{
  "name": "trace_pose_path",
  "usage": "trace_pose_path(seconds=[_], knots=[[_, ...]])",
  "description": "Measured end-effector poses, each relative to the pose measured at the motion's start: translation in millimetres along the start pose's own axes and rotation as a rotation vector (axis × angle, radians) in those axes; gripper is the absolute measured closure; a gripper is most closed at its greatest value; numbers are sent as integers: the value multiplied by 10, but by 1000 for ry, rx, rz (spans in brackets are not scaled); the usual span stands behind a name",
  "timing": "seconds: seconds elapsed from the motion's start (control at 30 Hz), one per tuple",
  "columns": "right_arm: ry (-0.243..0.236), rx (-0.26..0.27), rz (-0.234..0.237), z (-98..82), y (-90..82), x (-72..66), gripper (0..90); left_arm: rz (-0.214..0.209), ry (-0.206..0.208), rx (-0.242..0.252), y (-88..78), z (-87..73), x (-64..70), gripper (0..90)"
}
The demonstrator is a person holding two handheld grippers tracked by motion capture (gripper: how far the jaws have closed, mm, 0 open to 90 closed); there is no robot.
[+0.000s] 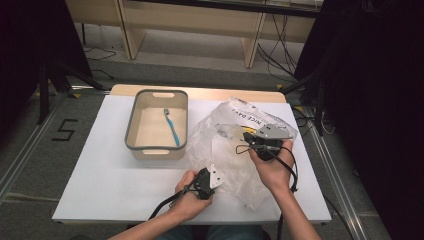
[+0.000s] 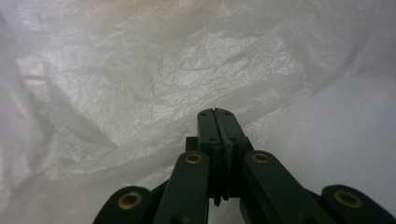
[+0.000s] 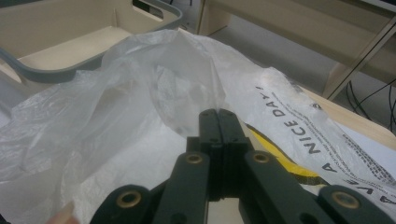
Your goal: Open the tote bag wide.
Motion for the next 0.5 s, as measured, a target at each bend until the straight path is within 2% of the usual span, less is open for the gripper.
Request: trace_pose_path(seconds=[0.5], knots=[[13,39,-32,35,-49,36,900,-1,1,-3,-3,1,-7,894]])
Point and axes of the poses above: each handheld gripper's, and its own axes: y roughly forward along the jaws, z roughly out of its top, x roughly to its right, the point moved 2 cm from there along y, roughly forward along the jaws, and after that the axes turned 13 degrees about -y, right-handed, at the moved point
